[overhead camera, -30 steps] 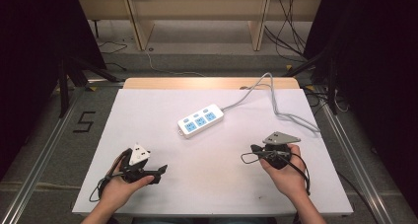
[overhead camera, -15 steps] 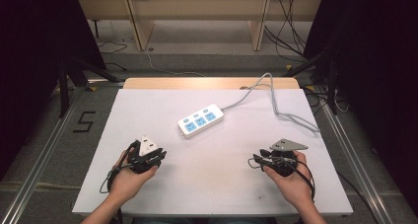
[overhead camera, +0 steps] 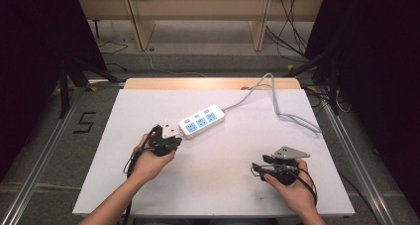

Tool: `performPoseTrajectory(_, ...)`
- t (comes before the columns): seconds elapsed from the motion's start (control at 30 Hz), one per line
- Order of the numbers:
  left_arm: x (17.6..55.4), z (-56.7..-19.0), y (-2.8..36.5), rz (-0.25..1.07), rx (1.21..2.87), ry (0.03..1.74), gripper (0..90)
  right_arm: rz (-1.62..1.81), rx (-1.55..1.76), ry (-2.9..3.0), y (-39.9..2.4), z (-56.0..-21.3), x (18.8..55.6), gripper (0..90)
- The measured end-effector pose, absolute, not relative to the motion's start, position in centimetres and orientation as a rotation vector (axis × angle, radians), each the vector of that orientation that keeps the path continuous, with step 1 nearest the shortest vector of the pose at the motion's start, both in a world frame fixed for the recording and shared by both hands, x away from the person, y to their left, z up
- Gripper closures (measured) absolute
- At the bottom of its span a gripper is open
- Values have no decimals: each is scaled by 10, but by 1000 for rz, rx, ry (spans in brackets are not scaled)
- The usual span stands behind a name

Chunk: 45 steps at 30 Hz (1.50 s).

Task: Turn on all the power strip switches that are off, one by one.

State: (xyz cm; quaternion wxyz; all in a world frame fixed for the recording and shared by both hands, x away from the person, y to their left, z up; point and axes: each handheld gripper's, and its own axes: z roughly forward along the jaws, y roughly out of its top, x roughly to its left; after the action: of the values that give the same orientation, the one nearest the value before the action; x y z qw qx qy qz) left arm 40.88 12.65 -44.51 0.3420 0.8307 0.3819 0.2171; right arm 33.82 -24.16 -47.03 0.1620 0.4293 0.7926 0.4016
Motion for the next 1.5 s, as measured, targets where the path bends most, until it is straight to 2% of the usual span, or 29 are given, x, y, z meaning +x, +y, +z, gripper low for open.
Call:
performPoseTrajectory(0.57, 470, -432, 102, 555, 2167, 1005, 895, 1166, 1203, 2277, -240, -473, 337, 453)
performPoseTrajectory(1.5, 509, -422, 80, 544, 2192, 1018, 895, 1178, 1201, 2277, -240, -473, 338, 453)
